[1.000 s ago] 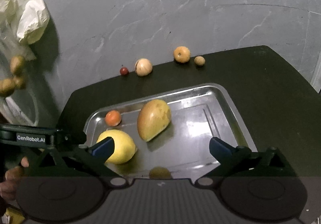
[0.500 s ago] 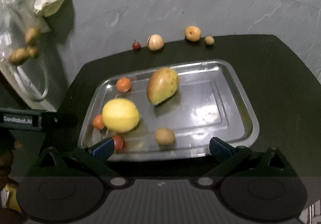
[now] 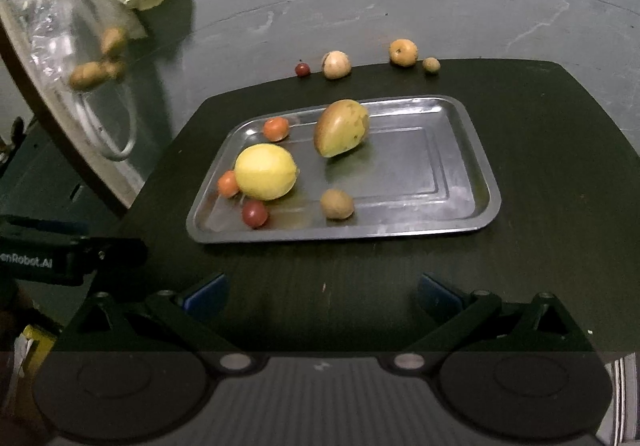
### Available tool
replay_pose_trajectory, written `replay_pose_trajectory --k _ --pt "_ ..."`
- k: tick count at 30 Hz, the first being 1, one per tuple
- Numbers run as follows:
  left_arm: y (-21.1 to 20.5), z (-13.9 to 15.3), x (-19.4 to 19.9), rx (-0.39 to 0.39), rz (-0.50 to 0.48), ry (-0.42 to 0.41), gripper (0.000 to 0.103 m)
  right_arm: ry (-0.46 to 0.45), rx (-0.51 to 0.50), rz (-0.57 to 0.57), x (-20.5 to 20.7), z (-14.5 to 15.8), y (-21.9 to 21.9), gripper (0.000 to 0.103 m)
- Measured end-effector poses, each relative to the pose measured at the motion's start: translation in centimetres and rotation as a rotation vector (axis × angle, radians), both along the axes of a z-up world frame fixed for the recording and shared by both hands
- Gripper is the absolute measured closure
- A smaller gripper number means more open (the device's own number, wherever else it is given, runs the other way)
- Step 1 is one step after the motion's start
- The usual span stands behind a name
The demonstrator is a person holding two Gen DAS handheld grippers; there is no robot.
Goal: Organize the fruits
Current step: 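Lift both open tools away from the tray, then move both tools past the tray to the yellow apple and small tan fruit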
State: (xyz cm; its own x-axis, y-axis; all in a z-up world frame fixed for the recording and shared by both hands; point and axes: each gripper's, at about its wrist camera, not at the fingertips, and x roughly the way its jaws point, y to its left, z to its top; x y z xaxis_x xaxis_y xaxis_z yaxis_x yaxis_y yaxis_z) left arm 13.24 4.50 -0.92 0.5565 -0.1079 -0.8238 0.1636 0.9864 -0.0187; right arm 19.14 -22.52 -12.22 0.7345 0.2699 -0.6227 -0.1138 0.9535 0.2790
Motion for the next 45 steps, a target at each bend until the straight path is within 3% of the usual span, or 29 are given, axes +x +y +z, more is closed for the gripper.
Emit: replay_pose_trajectory --k 11,18,22,30,39,45 --pt "-0.9 1.2 -0.2 0.057 -0.036 -0.024 0.001 -0.006 0.022 -0.009 -0.3 0.3 -0.3 0.000" --pt "-0.6 1.2 3.0 0.057 -0.122 -0.046 0.001 0.007 0.030 -0.091 2.1 0.3 -0.5 0.000" --pt "0.0 1.0 5.5 0.027 -0.164 -0.075 0.001 -0.030 0.017 -0.135 3.3 0.6 0.1 0.000" --pt "-0.7 0.1 8.9 -0.002 -0.190 -0.060 0.001 -0.015 -0.015 -0.187 4.3 0.3 0.8 0.000" --pt "-3.9 0.1 13.9 -0.010 -0.136 -0.060 0.001 -0.094 -0.063 -0.262 6.7 0.2 -2.9 0.000" --pt "-7.5 0.7 18.6 0.003 -0.079 -0.084 0.001 -0.165 -0.128 -0.222 11.4 0.4 -6.7 0.000"
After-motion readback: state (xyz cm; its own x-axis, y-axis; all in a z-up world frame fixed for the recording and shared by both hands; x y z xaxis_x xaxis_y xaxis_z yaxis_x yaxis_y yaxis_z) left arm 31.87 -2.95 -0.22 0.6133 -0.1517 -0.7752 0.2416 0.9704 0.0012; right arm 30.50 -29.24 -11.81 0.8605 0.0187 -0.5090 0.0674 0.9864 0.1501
